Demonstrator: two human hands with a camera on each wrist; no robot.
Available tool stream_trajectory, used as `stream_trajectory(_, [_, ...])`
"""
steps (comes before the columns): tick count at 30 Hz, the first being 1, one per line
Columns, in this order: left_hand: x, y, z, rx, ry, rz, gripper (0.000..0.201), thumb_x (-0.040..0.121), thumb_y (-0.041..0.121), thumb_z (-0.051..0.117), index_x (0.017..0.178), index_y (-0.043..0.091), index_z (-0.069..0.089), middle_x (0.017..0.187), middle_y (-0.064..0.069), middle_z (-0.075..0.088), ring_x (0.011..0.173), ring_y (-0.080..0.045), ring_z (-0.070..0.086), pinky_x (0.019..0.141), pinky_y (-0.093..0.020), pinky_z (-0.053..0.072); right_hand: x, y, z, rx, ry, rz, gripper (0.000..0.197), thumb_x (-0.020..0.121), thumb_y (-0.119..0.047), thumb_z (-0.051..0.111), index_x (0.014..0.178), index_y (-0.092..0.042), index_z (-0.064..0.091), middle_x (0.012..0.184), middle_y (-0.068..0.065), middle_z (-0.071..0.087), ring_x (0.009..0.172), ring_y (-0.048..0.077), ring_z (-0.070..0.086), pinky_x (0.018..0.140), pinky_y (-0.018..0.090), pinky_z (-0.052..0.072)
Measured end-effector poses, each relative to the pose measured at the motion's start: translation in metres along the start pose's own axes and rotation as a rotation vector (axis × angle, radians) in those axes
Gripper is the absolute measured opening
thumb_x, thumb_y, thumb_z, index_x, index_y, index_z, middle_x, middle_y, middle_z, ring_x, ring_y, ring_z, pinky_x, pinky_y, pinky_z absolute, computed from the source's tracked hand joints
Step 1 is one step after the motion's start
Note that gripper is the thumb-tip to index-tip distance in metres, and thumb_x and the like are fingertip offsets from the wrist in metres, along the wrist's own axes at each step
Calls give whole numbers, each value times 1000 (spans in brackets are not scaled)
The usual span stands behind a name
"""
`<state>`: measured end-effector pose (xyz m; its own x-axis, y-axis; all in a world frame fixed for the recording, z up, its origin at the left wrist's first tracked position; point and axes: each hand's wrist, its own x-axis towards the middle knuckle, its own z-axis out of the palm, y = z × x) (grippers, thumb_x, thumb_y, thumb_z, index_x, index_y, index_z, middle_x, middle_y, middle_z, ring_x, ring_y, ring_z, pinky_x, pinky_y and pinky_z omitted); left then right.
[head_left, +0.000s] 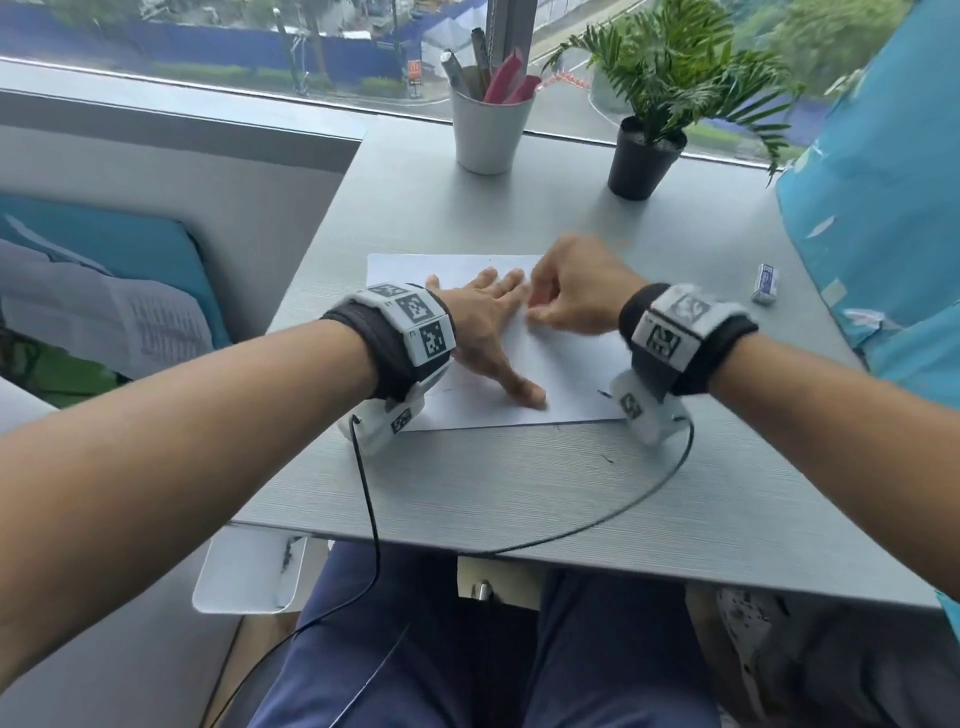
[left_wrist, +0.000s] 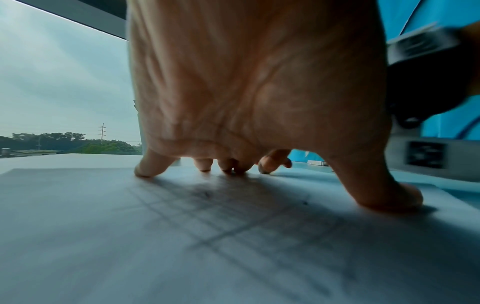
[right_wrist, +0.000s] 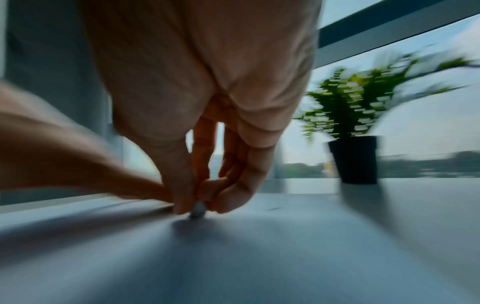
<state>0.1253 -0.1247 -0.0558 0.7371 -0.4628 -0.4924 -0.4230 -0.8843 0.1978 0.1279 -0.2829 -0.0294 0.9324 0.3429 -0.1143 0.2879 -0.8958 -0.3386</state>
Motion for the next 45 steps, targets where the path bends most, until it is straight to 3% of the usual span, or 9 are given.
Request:
stream_trajectory(4, [2,0,2,11,-17,14,136,47,98,59,156,46,-4,162,14,-26,150,-17,-25,111,-74,-9,-17,-14,11,33,-161,-105,6,71,-18,78,66,-17,75,60,-8,66,56,6,61,53,24,48])
stream_trajectory(9, [1,-1,1,21,5,-2,151,44,99,58,156,32,-19,162,17,-25,151,-13,-21,115,-71,-3,15,17,-12,6,93,100,7,75,-19,75,76,-12,77,60,-3,66,54,8,59,55,15,46])
stream_trajectory(15, [3,-1,3,14,0,13,141,46,99,59,156,41,-8,163,14,-25,150,-17,-24,111,-72,-9,-18,-15,10,58,-128,-107,13,71,-12,75,61,-20,72,47,-15,56,48,-1,53,48,10,36])
stream_trajectory(21, [-1,1,2,18,25,2,149,49,96,61,157,29,-17,163,14,-23,151,-14,-19,115,-71,-4,15,12,-4,-2,109,98,5,74,-21,76,70,-18,74,62,-5,64,62,14,61,56,14,40])
stream_trajectory(26, [2,1,4,3,2,28,133,51,94,64,157,43,1,162,11,-29,149,-18,-26,108,-72,-13,-30,-28,14,105,-142,-117,21,73,-10,72,56,-21,66,60,-12,56,53,3,52,52,14,40])
stream_trajectory(31, [1,-6,2,40,18,27,148,47,99,57,156,32,-19,162,15,-25,151,-13,-21,115,-70,-5,-15,3,-13,-2,-65,72,7,74,-18,79,71,-17,74,61,-5,65,56,9,59,52,18,42])
stream_trajectory(37, [-5,-20,-21,130,42,46,117,70,89,50,160,29,5,168,6,-1,154,-20,2,124,-49,13,-8,27,-14,-65,6,149,7,74,-16,80,79,-12,77,70,-6,64,68,10,54,62,21,43])
stream_trajectory(40, [-8,-31,-23,176,124,75,87,82,75,54,154,31,32,160,1,24,143,-25,26,114,-49,32,5,31,-16,-77,45,140,7,76,-14,79,81,-9,77,68,-12,53,76,13,52,66,22,42])
stream_trajectory(45, [-11,-45,-25,14,249,196,50,81,45,79,126,26,68,132,1,52,125,-19,46,103,-25,30,23,23,-18,-104,53,98,5,75,-10,78,80,-11,76,71,-2,63,73,17,62,58,19,41])
